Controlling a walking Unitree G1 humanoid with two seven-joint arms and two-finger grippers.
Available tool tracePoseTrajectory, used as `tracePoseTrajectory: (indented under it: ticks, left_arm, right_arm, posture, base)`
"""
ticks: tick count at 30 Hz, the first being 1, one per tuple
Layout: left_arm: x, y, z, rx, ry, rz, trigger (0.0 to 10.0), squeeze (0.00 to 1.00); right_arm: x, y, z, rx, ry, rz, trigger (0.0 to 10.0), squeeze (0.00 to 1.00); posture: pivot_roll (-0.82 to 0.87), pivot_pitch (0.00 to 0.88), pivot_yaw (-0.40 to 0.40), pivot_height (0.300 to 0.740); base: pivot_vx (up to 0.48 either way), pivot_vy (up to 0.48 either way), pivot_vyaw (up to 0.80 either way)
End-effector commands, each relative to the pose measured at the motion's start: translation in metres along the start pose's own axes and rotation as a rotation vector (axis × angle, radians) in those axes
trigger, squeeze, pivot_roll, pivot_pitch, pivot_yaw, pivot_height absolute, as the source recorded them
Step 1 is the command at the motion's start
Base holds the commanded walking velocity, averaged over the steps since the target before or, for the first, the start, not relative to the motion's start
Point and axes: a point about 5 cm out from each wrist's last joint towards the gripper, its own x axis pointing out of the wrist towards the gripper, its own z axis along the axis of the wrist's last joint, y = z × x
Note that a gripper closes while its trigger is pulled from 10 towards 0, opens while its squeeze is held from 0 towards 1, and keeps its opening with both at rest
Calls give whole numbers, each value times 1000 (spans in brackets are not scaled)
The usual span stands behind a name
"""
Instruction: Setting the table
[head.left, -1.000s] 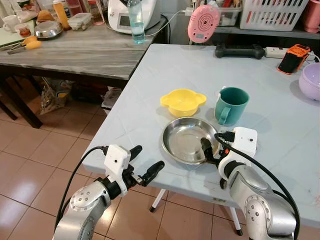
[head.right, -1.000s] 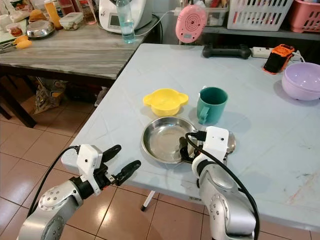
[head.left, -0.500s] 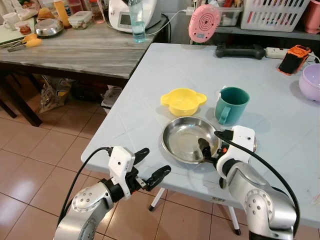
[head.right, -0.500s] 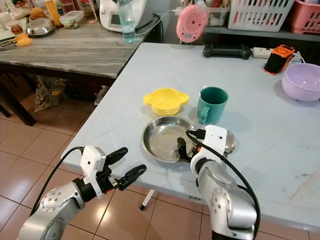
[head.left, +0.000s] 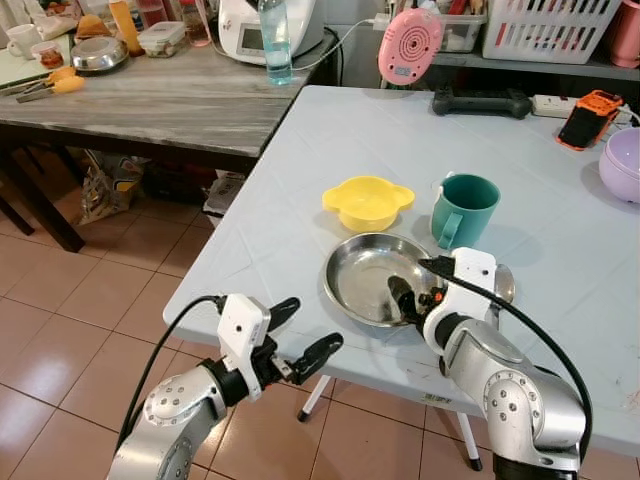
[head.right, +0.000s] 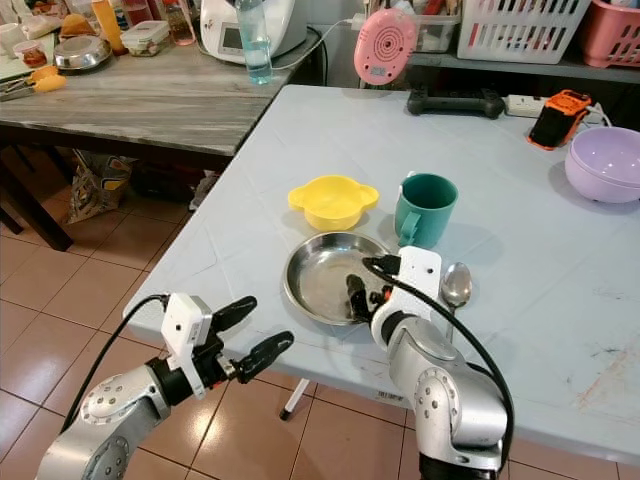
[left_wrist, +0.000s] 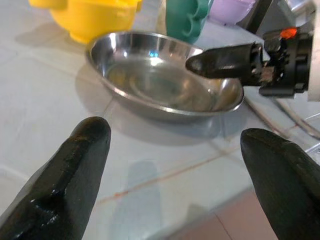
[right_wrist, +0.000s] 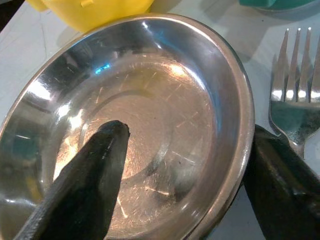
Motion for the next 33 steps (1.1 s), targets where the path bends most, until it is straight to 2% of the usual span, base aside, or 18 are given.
tracePoseTrajectory:
  ticks: [1,12,18,25,33]
  left_arm:
    - [-4,2,-3,8,15,4,10000,0]
    - [-2,1,-4,3,15,-6,10000,0]
    - [-1,-1,-2,3,10,-13,10000,0]
    - [0,-2,4,4,4,-20,10000,0]
    - [0,-4,5,2,7,-26,10000,0]
  right_arm:
    - [2,16,-10,50,46,44,0,0]
    - [4,11,-15,77,76,24,0,0]
    - [5,5,-17,115,80,-9,0,0]
    - [8,1,-25,206,117,-21,0,0]
    - [8,0,-26,230,125,-23,0,0]
  posture:
    - [-115,94,47,740]
    - [-115,89,41,740]
    - [-113,87,36,740]
    - [-112,83,38,740]
    - [-117,85,44,740]
  base:
    - [0,0,0]
    - [0,0,0]
    - [0,0,0]
    - [0,0,0]
    - [0,0,0]
